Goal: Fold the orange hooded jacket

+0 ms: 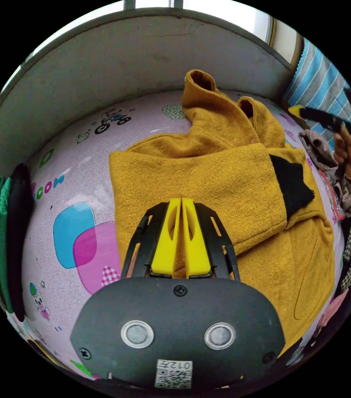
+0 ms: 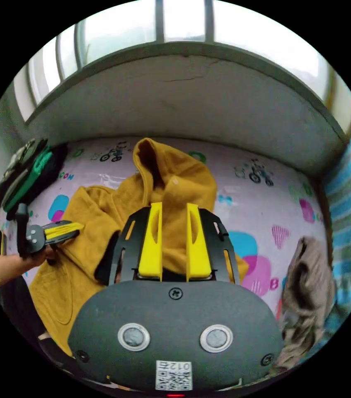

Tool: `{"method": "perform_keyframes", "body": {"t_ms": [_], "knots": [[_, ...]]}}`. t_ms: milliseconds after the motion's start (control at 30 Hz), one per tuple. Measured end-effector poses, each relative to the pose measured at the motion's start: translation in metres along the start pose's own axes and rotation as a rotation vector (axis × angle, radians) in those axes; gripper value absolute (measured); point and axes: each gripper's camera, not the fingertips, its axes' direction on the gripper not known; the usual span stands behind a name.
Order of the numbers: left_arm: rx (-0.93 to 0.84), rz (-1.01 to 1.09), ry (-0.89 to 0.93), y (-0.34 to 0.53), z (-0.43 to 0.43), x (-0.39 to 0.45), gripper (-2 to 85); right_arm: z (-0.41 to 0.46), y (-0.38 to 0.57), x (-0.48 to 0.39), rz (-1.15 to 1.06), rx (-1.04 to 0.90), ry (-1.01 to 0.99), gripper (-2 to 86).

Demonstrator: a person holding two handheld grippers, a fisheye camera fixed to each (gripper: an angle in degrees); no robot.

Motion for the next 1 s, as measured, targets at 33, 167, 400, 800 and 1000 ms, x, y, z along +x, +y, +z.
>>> {"method": "perform_keyframes", "body": {"t_ms": [33,167,400,800,1000], "knots": [[0.006,0.003,-0.001,0.002,0.000,-0.001,0.2,0.008,-0.031,-0.017,-0.075,-0.028,0.014,8.5],[0.028,0.011,-0.004,0.009,-0.001,-0.006,0.1,0.053,-0.109,-0.068,-0.271,-0.148,0.121,8.8],[0.084,-0.009,0.031,0.026,-0.001,-0.025,-0.1,0.129,-0.145,-0.080,-0.279,-0.441,0.195,10.8],[0.088,-0.016,0.050,0.039,-0.005,-0.053,-0.2,0.111,-0.155,-0.062,-0.118,-0.448,0.079,9.4],[0.089,-0.014,0.042,0.044,-0.010,-0.063,-0.2,0.116,-0.143,-0.107,-0.362,-0.432,0.120,9.4]]}}
